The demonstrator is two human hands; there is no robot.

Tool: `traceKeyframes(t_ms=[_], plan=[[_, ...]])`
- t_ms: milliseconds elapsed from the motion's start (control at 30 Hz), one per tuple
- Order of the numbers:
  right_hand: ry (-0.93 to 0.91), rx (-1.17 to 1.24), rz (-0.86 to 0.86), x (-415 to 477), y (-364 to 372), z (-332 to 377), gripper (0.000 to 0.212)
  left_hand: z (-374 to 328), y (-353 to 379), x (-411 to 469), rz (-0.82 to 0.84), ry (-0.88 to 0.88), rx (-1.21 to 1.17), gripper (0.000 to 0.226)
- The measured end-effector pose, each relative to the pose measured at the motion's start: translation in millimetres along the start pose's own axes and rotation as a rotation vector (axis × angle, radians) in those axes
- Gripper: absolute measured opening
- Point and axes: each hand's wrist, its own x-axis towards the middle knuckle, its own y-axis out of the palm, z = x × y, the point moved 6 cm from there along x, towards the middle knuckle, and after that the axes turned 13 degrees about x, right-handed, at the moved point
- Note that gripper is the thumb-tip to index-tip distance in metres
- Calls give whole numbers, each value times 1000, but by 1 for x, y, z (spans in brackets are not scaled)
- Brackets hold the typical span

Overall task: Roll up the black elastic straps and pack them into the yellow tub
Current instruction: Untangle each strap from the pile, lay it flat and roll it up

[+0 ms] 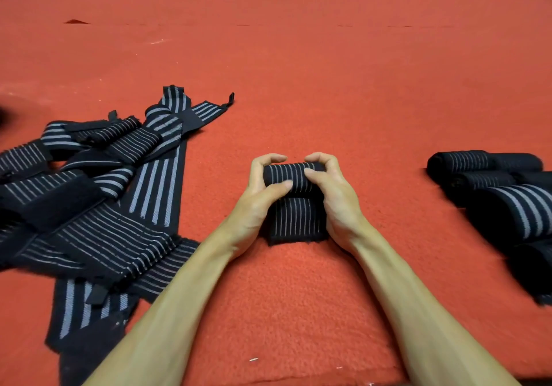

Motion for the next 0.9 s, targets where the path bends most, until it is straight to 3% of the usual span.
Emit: traceKeyframes(t_ms=[433,567,667,733,900], plan=[[-84,212,142,0,4,11,40,8,-10,4,-135,-4,-32,39],[-41,241,60,4,0,5,26,1,-13,3,-140,86,9,36],[8,131,-65,9,-5,-6,38,-2,-17,2,-173,121,52,37],[32,116,-98,11,-8,-9,33,-4,-20,2,-209,129,79,39],[31,296,-105,12,-17,-7,28,-3,-19,3,-223,115,147,49]])
